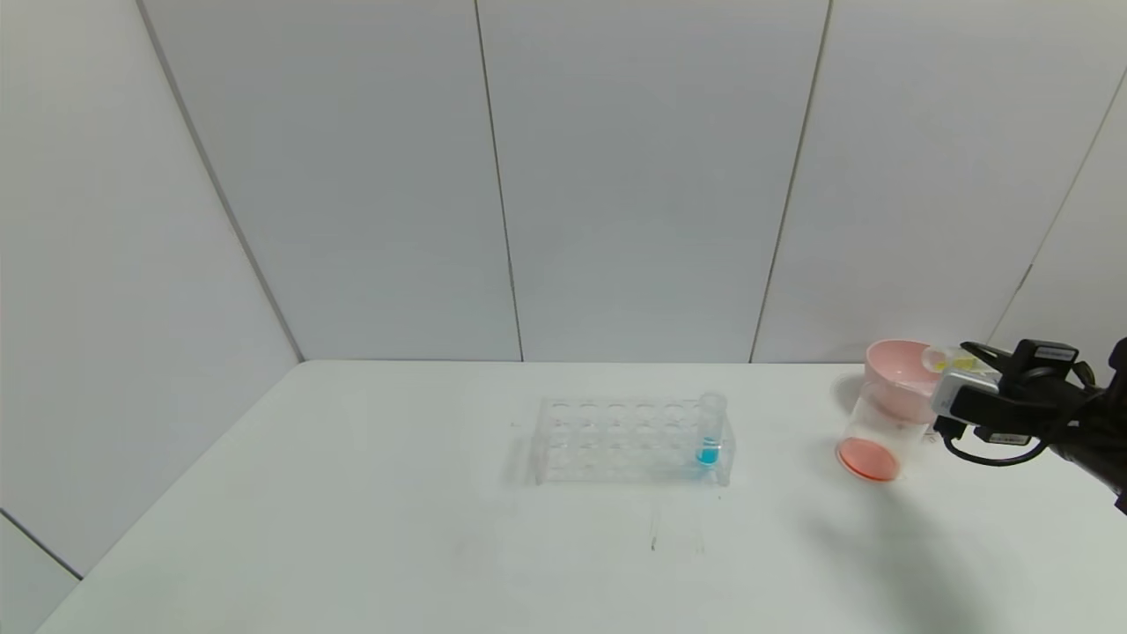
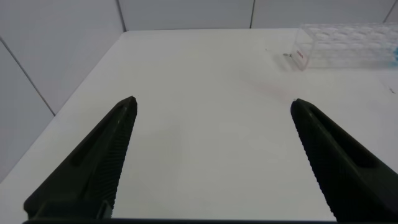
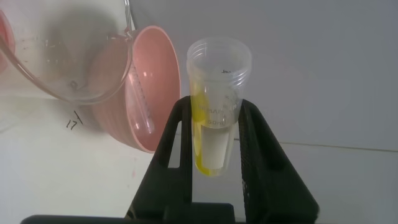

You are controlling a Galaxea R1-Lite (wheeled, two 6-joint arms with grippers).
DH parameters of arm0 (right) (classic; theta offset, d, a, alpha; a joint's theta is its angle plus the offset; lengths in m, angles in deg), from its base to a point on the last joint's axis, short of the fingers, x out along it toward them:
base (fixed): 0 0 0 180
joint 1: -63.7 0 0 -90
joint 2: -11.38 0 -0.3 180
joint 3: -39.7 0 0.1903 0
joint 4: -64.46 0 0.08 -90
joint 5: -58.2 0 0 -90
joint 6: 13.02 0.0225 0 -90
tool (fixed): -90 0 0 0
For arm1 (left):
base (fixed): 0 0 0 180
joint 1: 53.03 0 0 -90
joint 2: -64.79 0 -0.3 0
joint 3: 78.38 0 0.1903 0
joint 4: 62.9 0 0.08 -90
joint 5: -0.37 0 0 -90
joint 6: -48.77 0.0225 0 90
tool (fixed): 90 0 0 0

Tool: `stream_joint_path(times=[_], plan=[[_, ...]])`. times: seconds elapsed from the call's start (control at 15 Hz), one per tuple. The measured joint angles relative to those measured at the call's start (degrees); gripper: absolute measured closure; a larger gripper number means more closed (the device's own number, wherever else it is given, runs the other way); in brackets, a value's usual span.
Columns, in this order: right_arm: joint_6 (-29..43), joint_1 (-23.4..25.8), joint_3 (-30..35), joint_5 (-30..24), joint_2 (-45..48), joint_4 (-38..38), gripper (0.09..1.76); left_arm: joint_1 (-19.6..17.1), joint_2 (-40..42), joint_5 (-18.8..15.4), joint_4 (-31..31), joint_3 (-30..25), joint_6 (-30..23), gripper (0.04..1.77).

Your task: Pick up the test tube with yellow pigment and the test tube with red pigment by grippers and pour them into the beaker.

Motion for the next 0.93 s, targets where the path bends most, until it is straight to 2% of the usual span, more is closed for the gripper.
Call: stream_joint_path(times=[0.4, 0.93], plan=[[-4.8, 0.1, -0.2, 3.4, 0.2, -0.1, 1.34, 0.0, 0.0, 0.0, 0.0, 0.0, 0.0, 0.05], [-7.2, -0.9, -0.9, 3.6, 0.3, -0.1, 1.34, 0.0, 0.0, 0.0, 0.0, 0.0, 0.0, 0.05]])
